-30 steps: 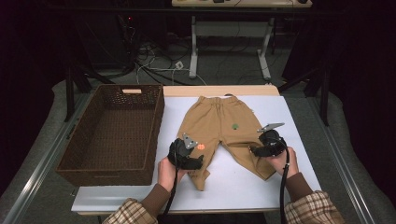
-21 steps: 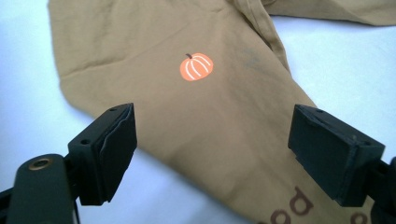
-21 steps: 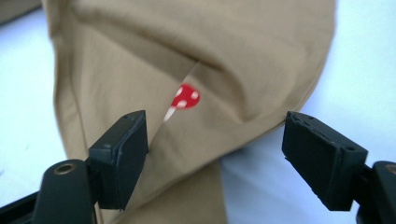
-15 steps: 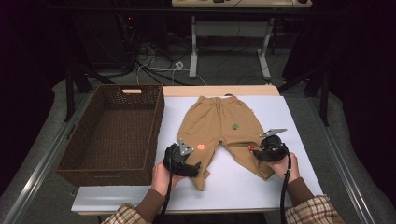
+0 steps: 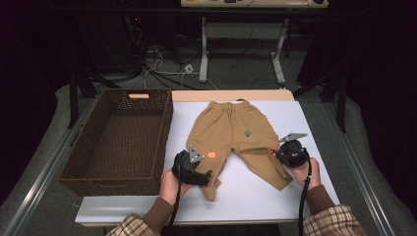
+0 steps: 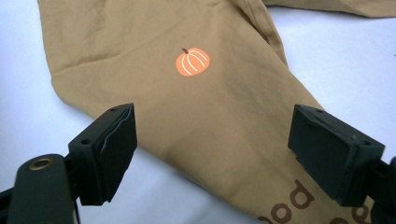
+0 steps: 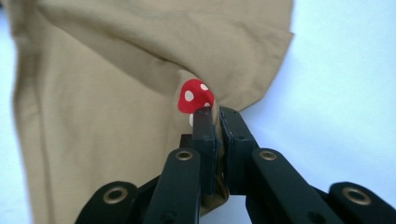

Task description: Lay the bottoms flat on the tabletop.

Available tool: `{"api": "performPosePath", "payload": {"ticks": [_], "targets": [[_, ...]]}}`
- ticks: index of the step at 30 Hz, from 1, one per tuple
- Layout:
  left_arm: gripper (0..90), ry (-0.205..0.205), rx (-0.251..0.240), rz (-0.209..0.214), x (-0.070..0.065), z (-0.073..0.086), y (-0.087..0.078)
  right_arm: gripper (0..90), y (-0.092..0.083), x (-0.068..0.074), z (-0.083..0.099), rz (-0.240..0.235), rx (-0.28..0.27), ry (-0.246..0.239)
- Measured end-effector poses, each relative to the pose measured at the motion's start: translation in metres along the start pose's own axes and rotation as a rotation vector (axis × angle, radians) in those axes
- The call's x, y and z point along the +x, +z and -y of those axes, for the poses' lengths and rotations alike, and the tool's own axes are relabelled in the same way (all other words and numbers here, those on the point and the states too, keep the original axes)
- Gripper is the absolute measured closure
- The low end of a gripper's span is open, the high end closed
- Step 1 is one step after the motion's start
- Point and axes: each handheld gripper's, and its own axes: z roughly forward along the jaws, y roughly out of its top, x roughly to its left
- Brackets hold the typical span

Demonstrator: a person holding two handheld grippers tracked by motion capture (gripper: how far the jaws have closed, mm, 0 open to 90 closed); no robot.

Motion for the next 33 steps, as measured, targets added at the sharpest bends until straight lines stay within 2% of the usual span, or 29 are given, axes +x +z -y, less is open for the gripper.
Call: {"api": "performPosePath", "payload": {"ticks": [3, 4, 6, 10, 13, 17, 18, 23, 24, 28, 30, 33], "targets": [[15.4, -0.005, -0.002, 0.001, 0.001, 0.000, 0.000, 85.0, 0.006, -0.002, 0.000, 0.020, 0.009, -0.027], [15.5, -0.005, 0.005, 0.003, 0.002, 0.000, 0.001, 80.7, 0.012, -0.005, -0.001, 0.026, 0.035, -0.040], [15.4, -0.007, 0.001, 0.001, 0.003, 0.000, 0.000, 73.5, 0.012, -0.006, -0.002, 0.057, 0.050, -0.052], [15.5, -0.010, 0.002, 0.005, 0.003, 0.000, 0.000, 65.7, 0.001, -0.011, -0.004, 0.077, 0.025, -0.045], [15.5, -0.008, 0.002, 0.007, 0.002, 0.000, 0.000, 60.6, -0.011, -0.009, -0.006, 0.069, -0.001, -0.040], [15.6, -0.007, 0.006, 0.008, 0.002, 0.000, 0.000, 55.7, -0.020, -0.001, -0.009, 0.049, -0.026, -0.049], [15.6, -0.005, 0.006, 0.007, 0.002, 0.000, 0.000, 53.4, -0.024, 0.007, -0.011, 0.039, -0.028, -0.068], [15.8, -0.005, 0.003, 0.006, 0.001, 0.000, -0.001, 51.2, -0.030, 0.022, -0.014, 0.023, -0.051, -0.107], [15.8, -0.005, 0.003, 0.006, 0.001, 0.000, -0.001, 51.2, -0.032, 0.030, -0.016, 0.007, -0.055, -0.123], [16.3, 0.000, -0.007, 0.007, -0.001, -0.001, -0.003, 51.4, -0.029, 0.044, -0.017, -0.043, -0.042, -0.150], [16.6, 0.003, 0.001, 0.012, -0.002, -0.002, -0.003, 53.0, -0.023, 0.048, -0.016, -0.083, -0.014, -0.158], [17.1, 0.000, -0.013, 0.015, -0.004, -0.004, -0.005, 55.4, -0.013, 0.054, -0.014, -0.151, 0.014, -0.160]]}}
